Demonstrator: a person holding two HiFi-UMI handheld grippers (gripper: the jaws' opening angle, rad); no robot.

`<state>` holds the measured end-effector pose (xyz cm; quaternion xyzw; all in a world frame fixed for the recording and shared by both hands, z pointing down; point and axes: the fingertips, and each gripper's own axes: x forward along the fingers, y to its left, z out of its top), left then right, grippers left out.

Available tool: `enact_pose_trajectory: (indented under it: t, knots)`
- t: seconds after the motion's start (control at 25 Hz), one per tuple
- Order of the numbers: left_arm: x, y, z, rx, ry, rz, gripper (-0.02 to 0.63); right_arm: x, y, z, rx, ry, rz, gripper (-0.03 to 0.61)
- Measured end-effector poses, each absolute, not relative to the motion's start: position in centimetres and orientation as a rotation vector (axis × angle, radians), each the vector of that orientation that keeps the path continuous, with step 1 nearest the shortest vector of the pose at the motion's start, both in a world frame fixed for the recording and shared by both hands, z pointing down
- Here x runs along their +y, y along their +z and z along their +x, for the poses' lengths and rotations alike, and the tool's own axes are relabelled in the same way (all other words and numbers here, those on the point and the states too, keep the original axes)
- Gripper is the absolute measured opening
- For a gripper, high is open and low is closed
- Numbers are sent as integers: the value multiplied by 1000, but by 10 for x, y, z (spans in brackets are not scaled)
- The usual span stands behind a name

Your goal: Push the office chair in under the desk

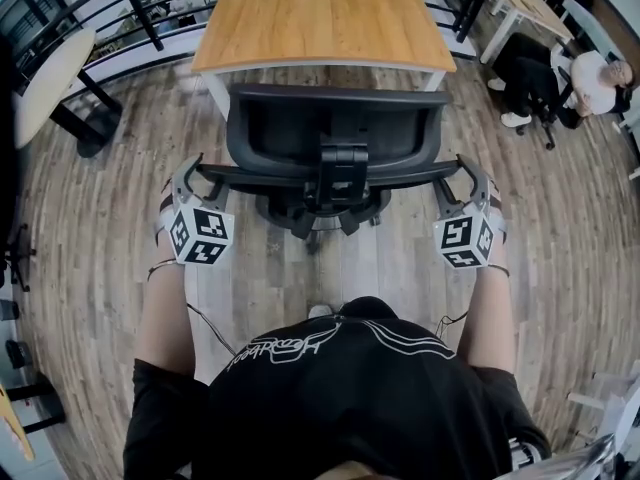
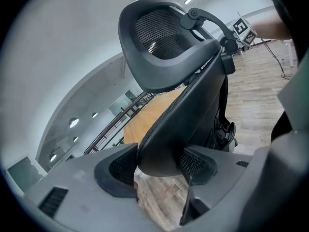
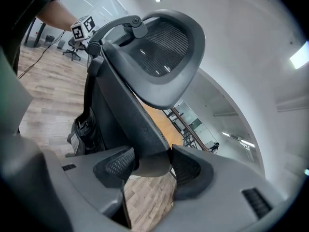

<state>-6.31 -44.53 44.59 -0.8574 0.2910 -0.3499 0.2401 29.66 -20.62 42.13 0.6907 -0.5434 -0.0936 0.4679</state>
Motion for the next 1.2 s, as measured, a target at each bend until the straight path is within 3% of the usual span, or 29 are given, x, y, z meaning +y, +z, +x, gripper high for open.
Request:
enact_pose_trajectory:
  t: [0.32, 1.2]
  knots:
    - [-464, 456, -55, 847, -987, -2333, 244, -228, 429, 307, -1382, -275, 1676, 259]
    - [-574, 443, 60, 885, -1071, -2321, 244, -356, 408, 435, -1417, -302, 1663, 259]
